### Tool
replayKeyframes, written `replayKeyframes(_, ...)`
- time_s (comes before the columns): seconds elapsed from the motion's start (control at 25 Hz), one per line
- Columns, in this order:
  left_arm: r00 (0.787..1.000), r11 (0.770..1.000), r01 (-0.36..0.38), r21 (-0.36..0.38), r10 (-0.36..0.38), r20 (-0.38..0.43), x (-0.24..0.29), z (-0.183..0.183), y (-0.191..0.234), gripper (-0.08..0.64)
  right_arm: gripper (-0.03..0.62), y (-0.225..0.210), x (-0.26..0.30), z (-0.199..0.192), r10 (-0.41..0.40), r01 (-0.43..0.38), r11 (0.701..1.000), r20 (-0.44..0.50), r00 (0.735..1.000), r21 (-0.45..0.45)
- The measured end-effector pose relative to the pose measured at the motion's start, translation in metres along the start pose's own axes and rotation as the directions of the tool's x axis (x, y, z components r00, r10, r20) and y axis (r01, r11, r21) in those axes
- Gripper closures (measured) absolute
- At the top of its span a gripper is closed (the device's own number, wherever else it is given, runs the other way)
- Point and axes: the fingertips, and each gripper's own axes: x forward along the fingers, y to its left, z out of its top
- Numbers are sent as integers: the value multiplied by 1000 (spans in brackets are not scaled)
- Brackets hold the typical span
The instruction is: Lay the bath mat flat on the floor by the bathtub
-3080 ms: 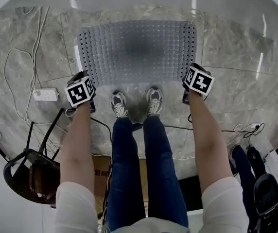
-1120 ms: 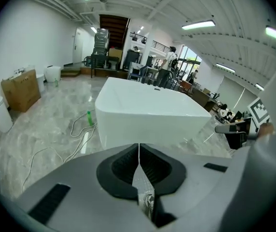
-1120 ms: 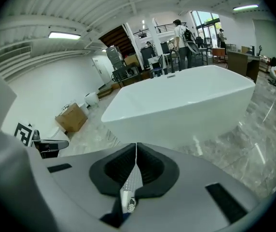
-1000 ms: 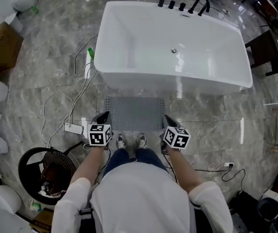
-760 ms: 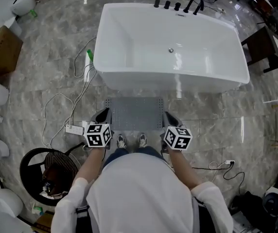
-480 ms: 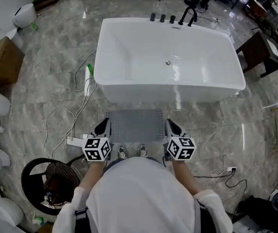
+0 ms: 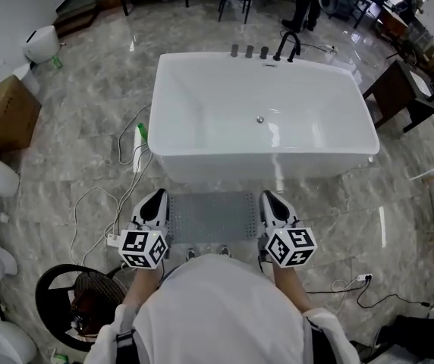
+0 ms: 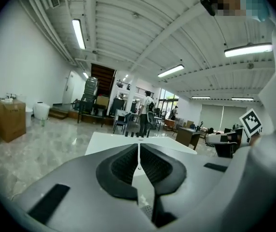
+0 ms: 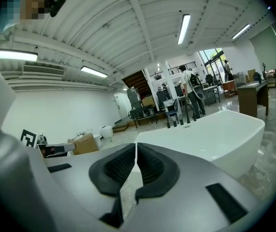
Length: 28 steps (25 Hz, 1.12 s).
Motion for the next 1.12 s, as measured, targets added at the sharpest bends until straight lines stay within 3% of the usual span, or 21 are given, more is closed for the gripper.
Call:
replayKeyframes(0.24,993,998,43,52,-48,106,-10,49,-17,522,557,14,-9,37,24,-19,998,81,996,-59)
replayKeyframes(0.44,989,996,54,66,-62,135,-16,65,-25,522,560,19,-13,49,40,-33,997,119,992,-63)
replayKeyframes(0.76,988,997,36,68,-45,149,-22,71,-22,522,561,26,-10,49,40,-29,991,87,995,-132)
replayKeyframes(1.12,992,995,35,95,-46,117,-22,56,-19,522,563,30,-5,42,42,-33,990,66,997,-137)
